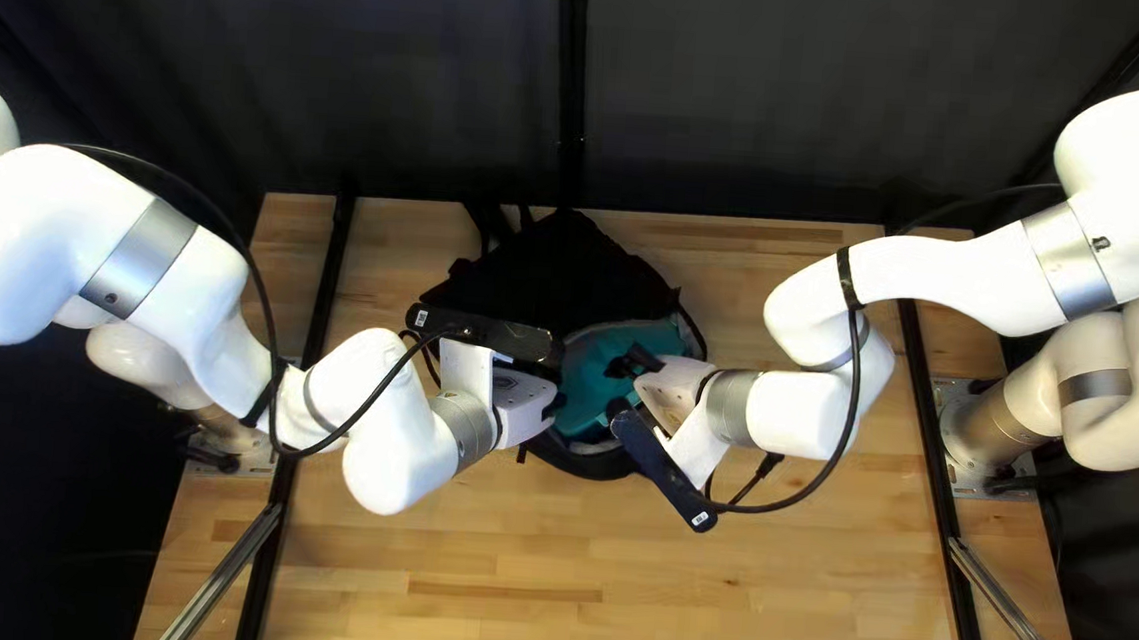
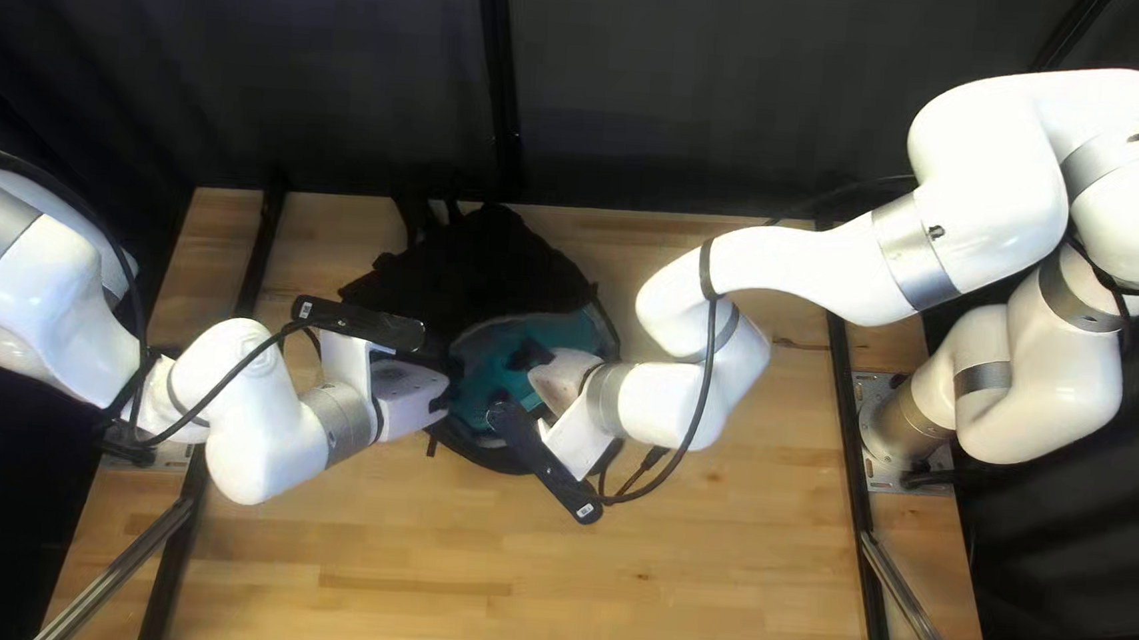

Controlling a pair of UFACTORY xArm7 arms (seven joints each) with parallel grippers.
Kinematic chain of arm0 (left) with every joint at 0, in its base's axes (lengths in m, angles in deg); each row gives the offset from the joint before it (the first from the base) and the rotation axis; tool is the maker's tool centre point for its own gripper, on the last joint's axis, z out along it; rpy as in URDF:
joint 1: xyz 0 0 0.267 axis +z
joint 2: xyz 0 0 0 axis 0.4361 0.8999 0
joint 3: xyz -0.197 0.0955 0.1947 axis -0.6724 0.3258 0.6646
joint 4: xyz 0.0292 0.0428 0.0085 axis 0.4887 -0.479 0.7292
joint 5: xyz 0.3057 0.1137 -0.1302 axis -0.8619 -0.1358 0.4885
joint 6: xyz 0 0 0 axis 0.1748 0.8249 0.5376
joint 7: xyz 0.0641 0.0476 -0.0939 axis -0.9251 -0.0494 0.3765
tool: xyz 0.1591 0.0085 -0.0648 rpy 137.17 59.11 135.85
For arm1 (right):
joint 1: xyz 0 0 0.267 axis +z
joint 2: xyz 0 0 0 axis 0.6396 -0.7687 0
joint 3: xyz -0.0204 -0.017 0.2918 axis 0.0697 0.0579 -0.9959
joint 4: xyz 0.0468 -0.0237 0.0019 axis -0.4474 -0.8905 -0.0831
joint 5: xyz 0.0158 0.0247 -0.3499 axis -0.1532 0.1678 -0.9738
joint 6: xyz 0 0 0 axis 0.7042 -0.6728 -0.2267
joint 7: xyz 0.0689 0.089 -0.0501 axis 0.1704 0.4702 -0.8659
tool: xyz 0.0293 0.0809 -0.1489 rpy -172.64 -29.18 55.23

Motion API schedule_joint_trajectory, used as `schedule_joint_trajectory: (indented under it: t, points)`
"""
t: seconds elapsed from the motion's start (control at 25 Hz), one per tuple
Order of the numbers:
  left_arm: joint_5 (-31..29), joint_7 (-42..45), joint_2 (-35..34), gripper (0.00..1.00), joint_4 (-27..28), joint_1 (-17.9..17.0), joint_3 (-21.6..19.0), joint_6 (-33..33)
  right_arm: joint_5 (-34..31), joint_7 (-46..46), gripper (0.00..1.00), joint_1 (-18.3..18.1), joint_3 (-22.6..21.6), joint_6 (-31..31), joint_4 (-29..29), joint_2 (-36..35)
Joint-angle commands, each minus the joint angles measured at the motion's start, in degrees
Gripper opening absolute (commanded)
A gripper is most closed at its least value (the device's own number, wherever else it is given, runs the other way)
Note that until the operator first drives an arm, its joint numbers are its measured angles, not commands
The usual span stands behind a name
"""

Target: Remove a lunch box from a kids backpack

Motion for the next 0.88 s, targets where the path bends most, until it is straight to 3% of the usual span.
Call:
schedule_joint_trajectory:
  t: [0.04, 0.48, 0.88]
  points:
    - [-0.22, -0.32, -0.1, 0.0, 0.24, 0.27, 0.31, 0.17, 0.21, 0.34, 1.0, -0.02, 0.02, -0.39, -0.56, 0.16]
    - [-0.1, -0.94, -0.16, 0.0, 0.43, 0.13, 0.17, -0.06, -0.59, -0.35, 1.0, -1.39, 1.4, 0.13, -0.12, -1.48]
    - [-0.36, -0.76, -0.21, 0.0, 0.09, 0.12, 0.12, -0.11, -3.89, 5.17, 1.0, -0.57, 1.05, 0.25, -0.42, -4.26]
